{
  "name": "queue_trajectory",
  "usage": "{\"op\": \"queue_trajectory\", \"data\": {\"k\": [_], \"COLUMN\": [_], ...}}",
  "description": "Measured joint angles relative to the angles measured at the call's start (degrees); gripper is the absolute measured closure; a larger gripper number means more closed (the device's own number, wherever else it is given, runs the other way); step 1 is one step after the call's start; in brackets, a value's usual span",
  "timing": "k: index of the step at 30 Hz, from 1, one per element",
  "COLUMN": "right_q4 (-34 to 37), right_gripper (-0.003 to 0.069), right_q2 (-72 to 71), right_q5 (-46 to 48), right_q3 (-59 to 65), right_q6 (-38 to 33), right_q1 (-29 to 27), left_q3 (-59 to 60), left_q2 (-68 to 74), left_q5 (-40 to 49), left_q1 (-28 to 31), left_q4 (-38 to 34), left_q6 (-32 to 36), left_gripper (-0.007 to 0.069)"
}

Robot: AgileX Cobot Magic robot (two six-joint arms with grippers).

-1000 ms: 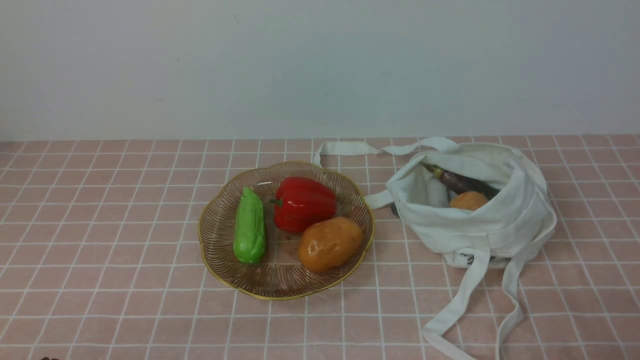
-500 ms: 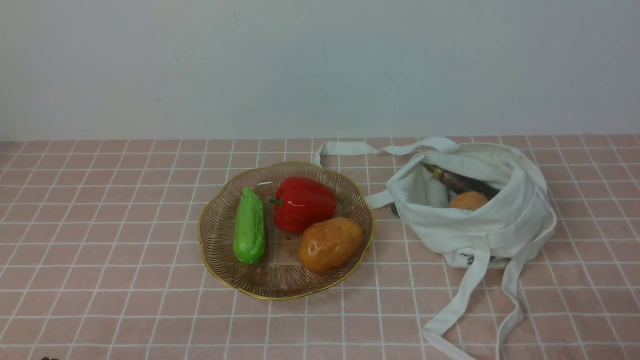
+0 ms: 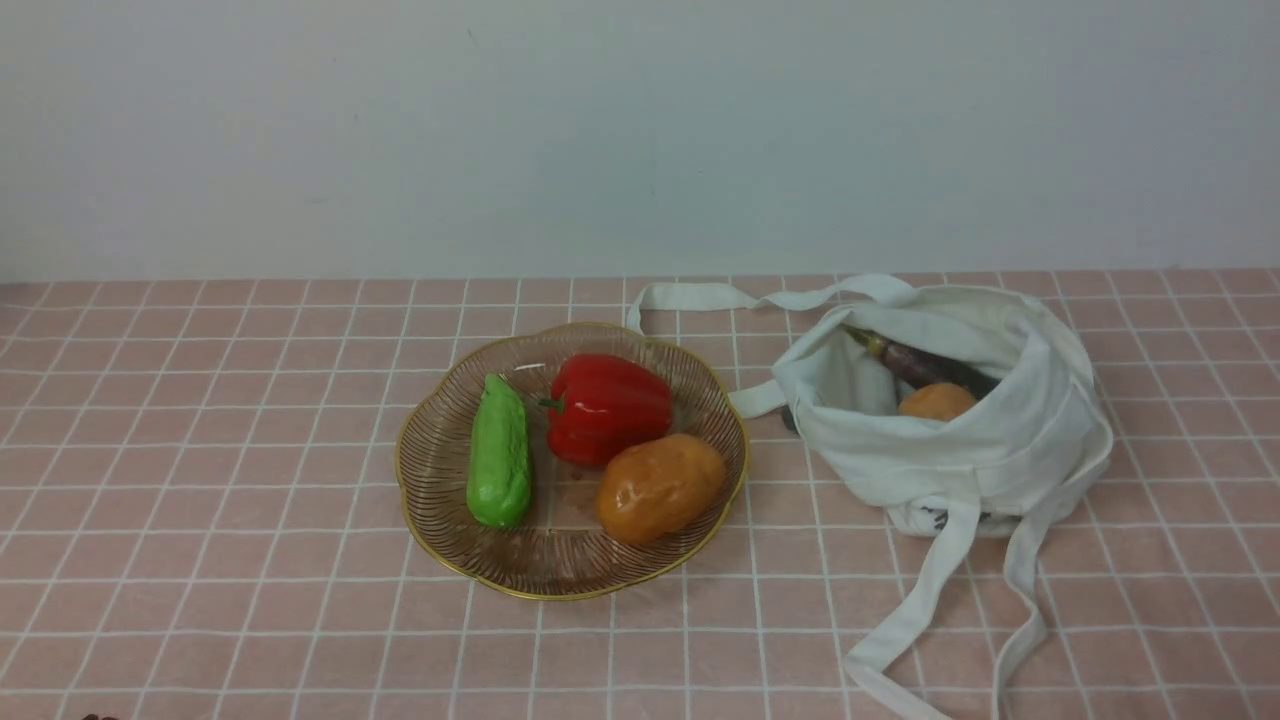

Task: Take vegetables from bag on pink coffee tablecloth place on plate.
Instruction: 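Reach into the white cloth bag and grasp a vegetable inside with the right gripper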

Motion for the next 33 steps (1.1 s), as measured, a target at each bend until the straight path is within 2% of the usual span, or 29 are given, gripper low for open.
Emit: {"op": "queue_trajectory", "data": {"k": [4,6,8,11,12,13,15,17,20,24,29,30,32,33], "right_q4": [0.1,3.13,9.48,26.56,26.56,35.29,43.11,47.4,49.77,49.84,46.6,46.34,44.39,40.76], "right_gripper": [0.0674,0.0674,0.0674,0.0674,0.0674,0.0674,0.0674,0.0674,0.0674,0.0674,0.0674,0.0674,0.0674,0.0674], "right_q2": [0.0,0.0,0.0,0.0,0.0,0.0,0.0,0.0,0.0,0.0,4.17,4.69,9.26,17.62], "right_q5": [-0.14,-2.58,-4.96,-7.15,-7.21,-7.22,-7.22,-6.5,-5.42,-4.43,-3.43,-2.71,0.96,8.19], "right_q3": [0.0,0.13,0.13,0.13,0.13,0.13,0.13,0.13,0.13,-2.56,-21.73,-22.59,-28.67,-37.31], "right_q6": [0.09,1.93,5.75,16.11,16.11,20.75,23.71,24.71,24.59,17.31,-5.18,-5.9,-10.15,-13.74], "right_q1": [0.0,0.0,0.0,0.0,0.0,0.0,0.0,0.0,0.0,0.2,0.62,0.62,0.62,0.62], "left_q3": [0.0,0.0,0.0,0.0,0.0,0.0,0.0,0.0,0.0,0.0,0.0,0.0,0.0,0.0], "left_q2": [0.0,0.0,0.0,0.0,0.0,0.0,0.0,0.0,0.0,0.0,0.0,0.0,0.0,0.0], "left_q5": [0.0,0.0,0.0,0.0,0.0,0.0,0.0,0.0,0.0,0.0,0.0,0.0,0.0,0.0], "left_q1": [0.0,0.0,0.0,0.0,0.0,0.0,0.0,0.0,0.0,0.0,0.0,0.0,0.0,0.0], "left_q4": [0.0,0.0,0.0,0.0,0.0,0.0,0.0,0.0,0.0,0.0,0.0,0.0,0.0,0.0], "left_q6": [0.0,0.0,0.0,0.0,0.0,0.0,0.0,0.0,0.0,0.0,0.0,0.0,0.0,0.0], "left_gripper": [0.0629,0.0629,0.0629,0.0629,0.0629,0.0629,0.0629,0.0629,0.0629,0.0629,0.0629,0.0629,0.0629,0.0629]}}
